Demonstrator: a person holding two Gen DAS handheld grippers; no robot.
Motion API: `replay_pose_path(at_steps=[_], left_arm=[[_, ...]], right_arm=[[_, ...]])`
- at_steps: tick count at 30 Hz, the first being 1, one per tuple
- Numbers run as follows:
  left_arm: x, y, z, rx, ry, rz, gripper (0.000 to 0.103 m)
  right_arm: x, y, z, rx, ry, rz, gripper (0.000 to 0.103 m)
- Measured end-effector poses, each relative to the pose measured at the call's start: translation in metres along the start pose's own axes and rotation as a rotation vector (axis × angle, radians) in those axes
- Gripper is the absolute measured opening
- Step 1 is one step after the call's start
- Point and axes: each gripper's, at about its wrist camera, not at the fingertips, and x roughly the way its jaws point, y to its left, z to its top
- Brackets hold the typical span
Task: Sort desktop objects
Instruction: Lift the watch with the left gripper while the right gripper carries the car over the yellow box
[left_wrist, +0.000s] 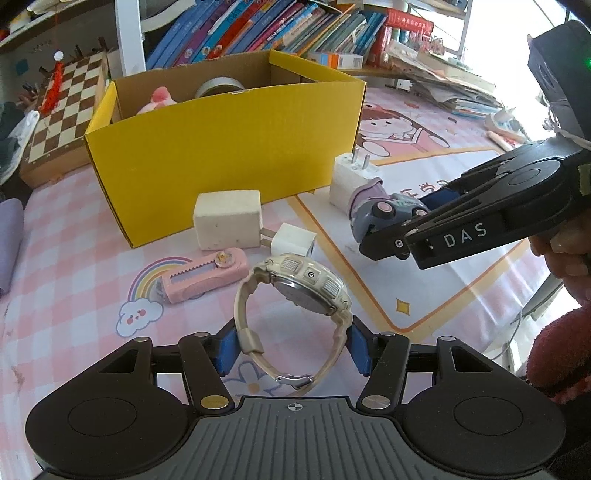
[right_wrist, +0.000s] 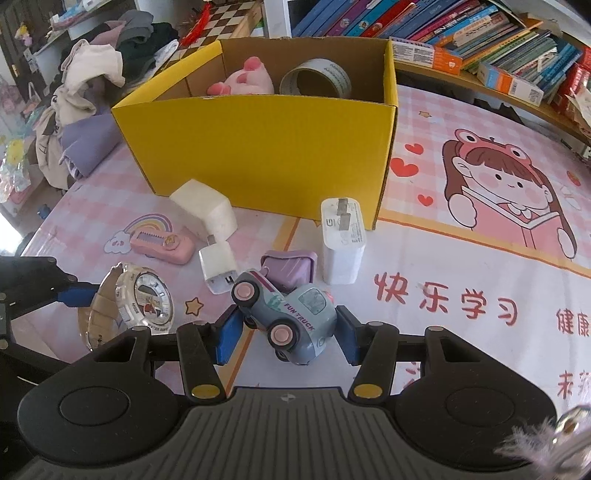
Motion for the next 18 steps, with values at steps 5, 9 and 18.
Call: replay_pose_path(at_steps=[5,9,18], left_arm=[[-0.008,0.0,-0.003,-0.003,-0.016,0.009,0.058],[-0.021,-0.001,-0.004,0.007,-0.042,0.014,0.058],[-0.044,-0.006,0.002,0.04,-0.12,0.027,0.058]], right_arm=[[-0.01,0.005,-0.005,0.0,-0.02,-0.017,0.051],[-0.02,0.008,-0.006,0.002,-0.045,-0.035,0.051],[-0.032,0.01,-0.01,0.032,-0.085,-0.049,0.051]])
